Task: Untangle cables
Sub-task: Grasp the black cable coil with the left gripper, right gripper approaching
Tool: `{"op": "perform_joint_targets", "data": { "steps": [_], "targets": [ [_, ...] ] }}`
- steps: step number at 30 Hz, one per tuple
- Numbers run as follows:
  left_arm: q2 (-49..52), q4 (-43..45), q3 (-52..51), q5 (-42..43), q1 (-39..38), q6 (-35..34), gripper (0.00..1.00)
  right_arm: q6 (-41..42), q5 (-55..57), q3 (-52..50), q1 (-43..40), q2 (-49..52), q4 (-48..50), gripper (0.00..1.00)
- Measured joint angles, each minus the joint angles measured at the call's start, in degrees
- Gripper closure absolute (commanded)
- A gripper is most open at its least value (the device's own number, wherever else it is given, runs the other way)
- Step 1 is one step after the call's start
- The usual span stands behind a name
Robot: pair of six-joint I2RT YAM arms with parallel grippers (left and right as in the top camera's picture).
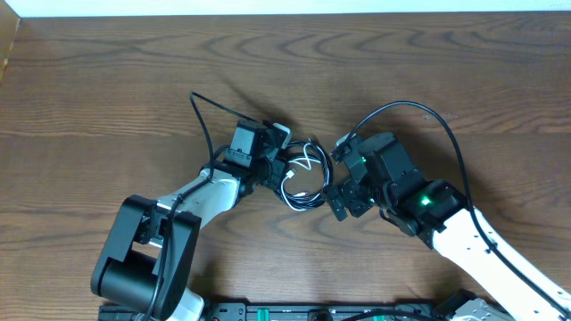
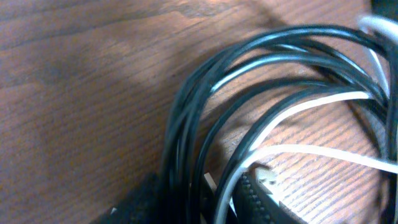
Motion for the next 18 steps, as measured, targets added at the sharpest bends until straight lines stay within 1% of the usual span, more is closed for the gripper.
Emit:
{"op": "perform_joint_targets", "data": {
  "steps": [1,4,7,14,18],
  "targets": [
    [-0.02,0.13,0.00,0.52,0.00,-0.57,0.92,0.04,0.07,0.00,0.00,0.00,-0.02,0.01],
    [-0.17,0.48,0.00,2.27,0.00,-3.02,0.92,0.55,1.53,0.00,0.00,0.00,-0.35,0.01],
    [-0.17,0.74,0.00,3.45,-0.02,-8.94,0.92,1.09,2.95,0.00,0.00,0.00,-0.87,0.01],
    [-0.17,2.23,0.00,3.69,0.00,-29.73,0.93,1.60,1.70,0.00,0.00,0.35,-2.45,0.01],
    [-0.17,3.54,0.00,3.69,0.00,-40.96,0.92,5.75,1.70,0.00,0.00,2.78,-2.40,0.01]
  ]
}}
